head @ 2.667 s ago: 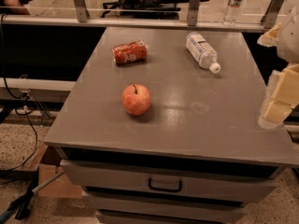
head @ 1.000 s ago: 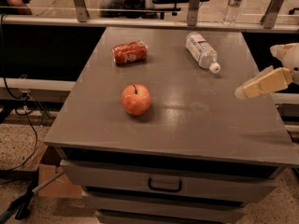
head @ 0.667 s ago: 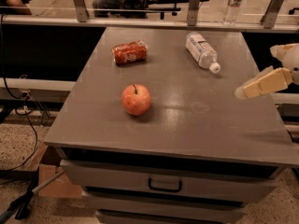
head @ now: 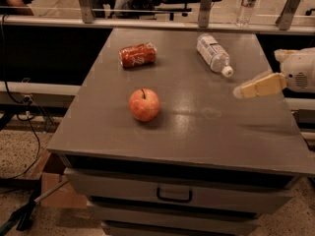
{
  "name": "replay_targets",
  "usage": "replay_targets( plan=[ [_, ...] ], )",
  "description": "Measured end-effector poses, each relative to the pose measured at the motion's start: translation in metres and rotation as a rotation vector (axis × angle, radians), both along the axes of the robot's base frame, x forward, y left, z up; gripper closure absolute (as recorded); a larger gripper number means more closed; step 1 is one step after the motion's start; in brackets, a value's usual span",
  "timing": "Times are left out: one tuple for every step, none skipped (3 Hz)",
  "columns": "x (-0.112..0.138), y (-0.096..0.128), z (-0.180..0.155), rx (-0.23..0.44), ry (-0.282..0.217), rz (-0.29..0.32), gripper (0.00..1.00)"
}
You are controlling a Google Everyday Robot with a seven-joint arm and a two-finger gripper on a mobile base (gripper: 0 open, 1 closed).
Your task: Move blue plastic bottle near apple
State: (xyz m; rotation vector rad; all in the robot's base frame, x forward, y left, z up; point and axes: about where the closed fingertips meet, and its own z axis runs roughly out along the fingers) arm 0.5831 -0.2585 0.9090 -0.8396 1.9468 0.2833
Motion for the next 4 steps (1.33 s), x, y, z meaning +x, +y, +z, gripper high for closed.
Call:
replay_targets(
  plan=[
    [0.026, 0.006, -0.007, 0.039, -0.042, -0.007, 0.0],
    [0.051, 0.012, -0.021, 0.054, -0.054, -0.015, 0.0],
    [0.079, 0.025, -0.035, 0.07, -0.066, -0.019, 0.0],
    [0.115, 0.041, -0.046, 0.1, -0.094, -0.028, 0.0]
  ],
)
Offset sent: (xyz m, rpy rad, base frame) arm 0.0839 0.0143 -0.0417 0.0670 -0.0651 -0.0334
